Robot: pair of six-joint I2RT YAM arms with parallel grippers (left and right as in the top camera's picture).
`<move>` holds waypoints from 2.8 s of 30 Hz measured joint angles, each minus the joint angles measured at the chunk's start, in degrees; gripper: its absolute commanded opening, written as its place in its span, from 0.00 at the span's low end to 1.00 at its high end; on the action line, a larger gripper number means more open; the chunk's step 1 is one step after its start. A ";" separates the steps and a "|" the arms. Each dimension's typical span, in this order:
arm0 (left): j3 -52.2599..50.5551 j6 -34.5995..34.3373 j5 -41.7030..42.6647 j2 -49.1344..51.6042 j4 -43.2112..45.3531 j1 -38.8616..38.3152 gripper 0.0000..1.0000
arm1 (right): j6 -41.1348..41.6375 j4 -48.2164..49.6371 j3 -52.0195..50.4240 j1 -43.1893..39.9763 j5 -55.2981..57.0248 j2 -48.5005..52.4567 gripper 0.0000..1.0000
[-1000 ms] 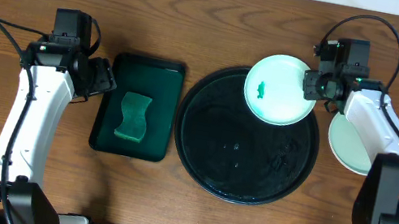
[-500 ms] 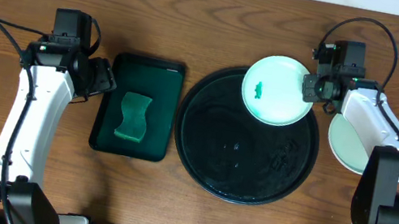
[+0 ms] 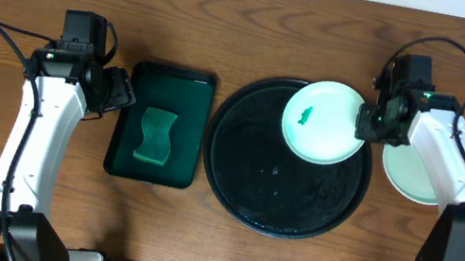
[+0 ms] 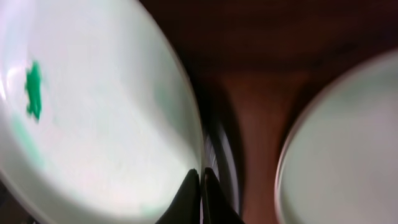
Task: Clean dirty plates on tray and stack at the side
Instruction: 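Grasp the pale green plate rim with the right gripper and drag it center, then hold the pale green plate rim with the right gripper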
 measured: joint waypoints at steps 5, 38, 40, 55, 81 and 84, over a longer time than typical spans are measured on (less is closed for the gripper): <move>0.00 0.00 -0.02 0.00 0.02 0.00 0.80 | 2.51 -5.40 -0.04 1.86 -2.25 -0.33 0.01; 0.00 -0.02 -0.02 0.00 0.02 0.00 0.80 | -4.17 6.51 -10.03 8.79 -4.33 -0.33 0.25; 0.00 -0.02 -0.02 0.00 0.02 0.00 0.80 | -4.09 6.84 -10.03 8.79 -4.28 -0.33 0.25; 0.00 -0.02 -0.02 0.00 0.00 0.00 0.80 | 5.90 6.60 -10.05 6.58 -3.48 -0.33 0.26; 0.00 -0.02 -0.02 0.00 0.00 0.00 0.80 | 11.96 9.94 -14.01 6.80 -3.48 -0.42 0.01; 0.00 -0.02 -0.02 0.00 0.00 0.00 0.80 | 11.82 10.75 -14.03 6.80 -3.50 -0.42 0.01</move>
